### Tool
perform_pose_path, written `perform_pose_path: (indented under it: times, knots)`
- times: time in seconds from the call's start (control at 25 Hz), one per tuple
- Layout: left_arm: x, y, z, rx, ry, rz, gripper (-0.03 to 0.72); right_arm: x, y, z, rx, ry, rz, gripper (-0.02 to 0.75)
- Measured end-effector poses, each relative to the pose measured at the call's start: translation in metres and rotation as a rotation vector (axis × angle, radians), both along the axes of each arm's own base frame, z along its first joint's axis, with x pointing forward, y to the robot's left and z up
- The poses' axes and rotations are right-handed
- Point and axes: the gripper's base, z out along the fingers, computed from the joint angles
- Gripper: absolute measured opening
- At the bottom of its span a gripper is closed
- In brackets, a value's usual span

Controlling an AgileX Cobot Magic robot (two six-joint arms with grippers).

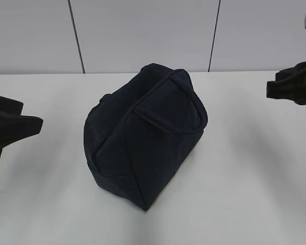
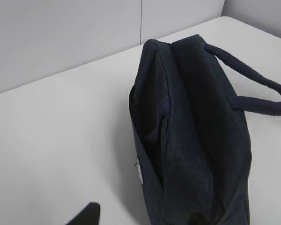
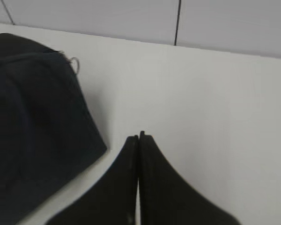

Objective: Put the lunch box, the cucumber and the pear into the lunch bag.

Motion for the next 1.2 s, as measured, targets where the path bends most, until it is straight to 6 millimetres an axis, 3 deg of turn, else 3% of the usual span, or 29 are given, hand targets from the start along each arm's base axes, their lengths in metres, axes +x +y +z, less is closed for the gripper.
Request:
perform_pose_path:
  times: [0.12, 0.4, 0.48, 0.6, 0.8, 0.96, 1.2]
  knots:
    - [-0.001, -0.001, 0.000, -0.025, 0.025, 0.012, 0.351, -0.028, 0.008, 0.008, 0.001, -0.020, -0.007, 0.000]
    - [-0.008, -0.003, 0.004, -0.066, 0.058, -0.008, 0.351, -0.077, 0.003, 0.021, 0.313, 0.052, -0.018, 0.000]
    - [-0.012, -0.002, 0.010, -0.073, 0.030, -0.015, 0.344, -0.091, 0.001, 0.023, 0.327, 0.061, 0.029, 0.000]
    - [-0.023, -0.001, 0.020, -0.066, -0.026, -0.037, 0.328, -0.112, -0.009, 0.026, 0.139, 0.057, 0.130, 0.000]
    - [-0.051, 0.006, 0.041, -0.084, -0.142, -0.024, 0.322, -0.150, -0.038, 0.014, -0.214, 0.220, 0.179, 0.000]
    - [-0.078, 0.013, 0.052, -0.112, -0.168, 0.010, 0.297, -0.172, -0.049, 0.009, -0.253, 0.297, 0.188, 0.000]
    - [-0.125, 0.028, 0.044, -0.040, -0.058, 0.066, 0.261, -0.210, -0.059, 0.007, -0.191, 0.280, 0.284, 0.000]
